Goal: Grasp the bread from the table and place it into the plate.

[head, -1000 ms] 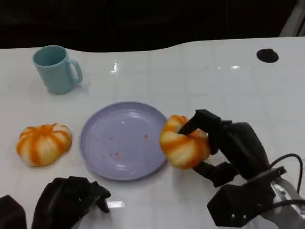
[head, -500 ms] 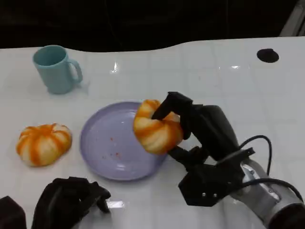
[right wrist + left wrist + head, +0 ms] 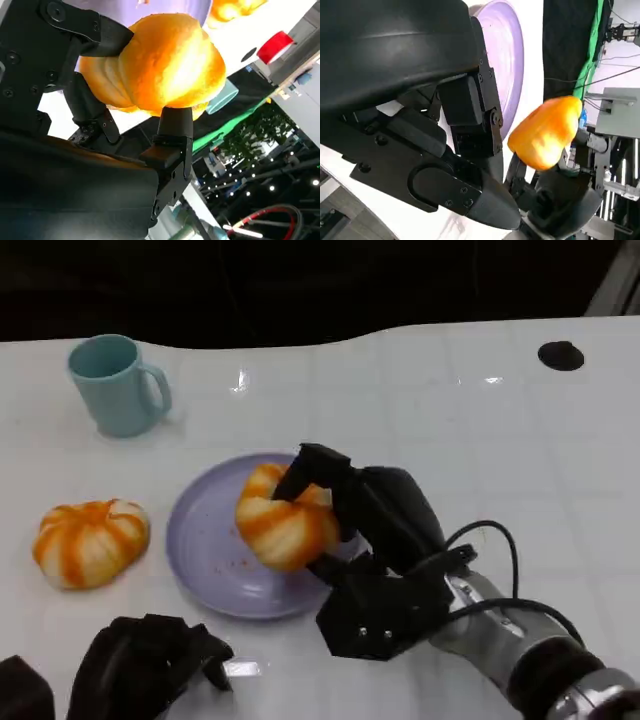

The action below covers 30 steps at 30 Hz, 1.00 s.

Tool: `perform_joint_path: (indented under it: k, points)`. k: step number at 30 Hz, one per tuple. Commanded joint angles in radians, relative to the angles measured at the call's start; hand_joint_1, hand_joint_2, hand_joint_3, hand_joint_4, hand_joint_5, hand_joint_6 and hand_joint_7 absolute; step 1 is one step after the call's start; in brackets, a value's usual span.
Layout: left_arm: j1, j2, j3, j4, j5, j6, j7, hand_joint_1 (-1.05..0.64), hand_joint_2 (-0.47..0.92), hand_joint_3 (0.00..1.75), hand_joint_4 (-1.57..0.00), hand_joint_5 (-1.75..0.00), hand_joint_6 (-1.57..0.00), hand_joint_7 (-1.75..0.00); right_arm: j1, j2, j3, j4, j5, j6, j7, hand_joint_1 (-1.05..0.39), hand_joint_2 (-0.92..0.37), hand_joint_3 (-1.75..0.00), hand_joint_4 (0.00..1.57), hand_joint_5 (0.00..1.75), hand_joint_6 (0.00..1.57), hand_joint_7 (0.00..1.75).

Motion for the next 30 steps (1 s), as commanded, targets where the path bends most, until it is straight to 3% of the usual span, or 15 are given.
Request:
perform_joint_path:
  k: [1, 2, 4, 6, 7, 9, 11, 22, 30]
  points:
    - [0.016, 0.01, -0.001, 0.01, 0.01, 0.0, 0.006, -1.05, 0.81, 0.0, -0.78, -1.64, -1.57, -0.19, -0.039, 0.016, -0.009, 0.038, 0.03, 0.027, 0.041, -0.09, -0.41, -1.13, 0.71, 1.44, 0.75, 1.0]
    - [0.015, 0.01, -0.001, 0.011, 0.008, 0.002, 0.005, -1.05, 0.81, 0.0, -0.78, -1.64, -1.57, -0.19, -0.044, 0.014, -0.002, 0.037, 0.025, 0.04, 0.055, -0.11, -0.46, -1.02, 0.66, 1.32, 0.74, 0.81]
    - [0.014, 0.011, -0.002, 0.012, 0.008, 0.003, 0.004, -1.05, 0.81, 0.0, -0.77, -1.64, -1.57, -0.19, -0.048, 0.007, 0.012, 0.029, 0.014, 0.059, 0.079, -0.2, -0.55, -0.79, 0.42, 0.87, 0.62, 0.41]
    - [0.014, 0.011, -0.003, 0.012, 0.009, 0.0, 0.005, -1.05, 0.81, 0.0, -0.77, -1.64, -1.57, -0.18, -0.048, 0.0, 0.026, 0.016, 0.001, 0.074, 0.09, -0.24, -0.63, -0.62, 0.35, 0.64, 0.59, 0.21]
    - [0.013, 0.011, -0.003, 0.013, 0.011, -0.003, 0.007, -1.05, 0.82, 0.01, -0.77, -1.64, -1.57, -0.18, -0.049, -0.006, 0.037, 0.006, -0.008, 0.086, 0.1, -0.31, -0.72, -0.46, 0.24, 0.53, 0.52, 0.12]
    - [0.012, 0.01, -0.004, 0.015, 0.013, -0.007, 0.01, -1.05, 0.82, 0.01, -0.77, -1.64, -1.57, -0.18, -0.047, -0.015, 0.052, -0.015, -0.02, 0.112, 0.119, -0.4, -0.87, -0.23, 0.08, 0.51, 0.43, 0.04]
    - [0.012, 0.008, -0.004, 0.014, 0.01, -0.007, 0.009, -1.05, 0.82, 0.0, -0.77, -1.64, -1.57, -0.18, -0.037, -0.023, 0.058, -0.042, -0.026, 0.128, 0.132, -0.47, -0.91, -0.18, 0.02, 0.47, 0.38, 0.01]
    - [0.017, 0.005, -0.004, -0.003, 0.005, -0.001, 0.011, -1.05, 0.81, 0.0, -0.78, -1.64, -1.57, -0.18, 0.037, -0.103, 0.076, -0.207, -0.031, 0.146, 0.159, -0.54, -0.92, -0.21, 0.02, 0.49, 0.38, 0.01]
    - [0.014, 0.002, -0.004, -0.009, 0.004, 0.007, 0.018, -1.05, 0.81, 0.0, -0.77, -1.64, -1.57, -0.17, 0.133, -0.184, 0.031, -0.368, 0.041, 0.073, 0.218, -0.52, -0.92, -0.24, 0.05, 0.57, 0.43, 0.03]
